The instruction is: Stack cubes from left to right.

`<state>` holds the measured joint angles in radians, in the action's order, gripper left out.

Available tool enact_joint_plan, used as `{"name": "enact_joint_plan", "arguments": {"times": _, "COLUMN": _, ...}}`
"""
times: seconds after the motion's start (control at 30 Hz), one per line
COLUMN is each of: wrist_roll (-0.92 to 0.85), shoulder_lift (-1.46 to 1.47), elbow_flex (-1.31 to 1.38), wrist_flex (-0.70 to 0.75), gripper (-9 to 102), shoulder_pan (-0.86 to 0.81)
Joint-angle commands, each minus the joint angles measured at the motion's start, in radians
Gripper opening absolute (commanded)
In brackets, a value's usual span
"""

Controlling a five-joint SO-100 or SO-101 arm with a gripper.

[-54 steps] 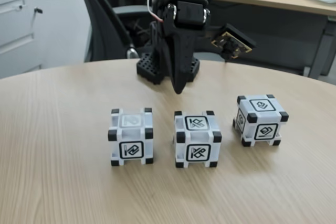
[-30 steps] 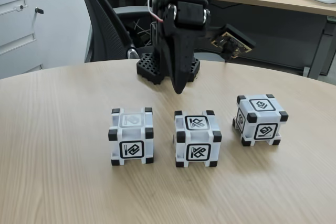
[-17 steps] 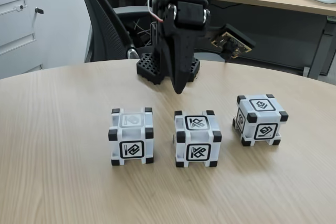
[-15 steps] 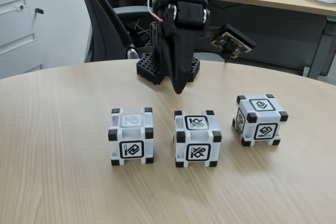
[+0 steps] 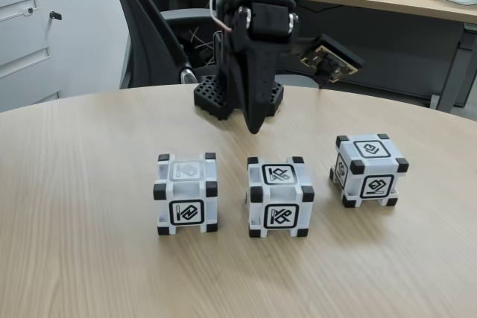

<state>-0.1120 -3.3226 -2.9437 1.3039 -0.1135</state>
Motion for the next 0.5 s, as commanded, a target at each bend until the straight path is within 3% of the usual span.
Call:
{"name": "enact_joint_plan", "arguments": {"times": 0.0, "wrist_roll": 0.003, "shoulder_lift": 0.006, "elbow_flex": 0.029, "wrist_flex": -0.020, "gripper": 0, "shoulder_pan": -0.006}}
{"name": "enact_joint_plan", "arguments": {"times": 0.17, "wrist_roll": 0.003, "shoulder_lift": 0.124, "elbow_flex": 0.106, "wrist_flex": -0.020, "gripper": 0, "shoulder_pan": -0.006}}
{"name": "enact_joint_plan", "arguments": {"times": 0.47, "wrist_roll": 0.094, "shoulder_lift": 0.666, "elbow_flex": 0.480, "wrist_flex": -0.020, "gripper": 0, "shoulder_pan": -0.006}}
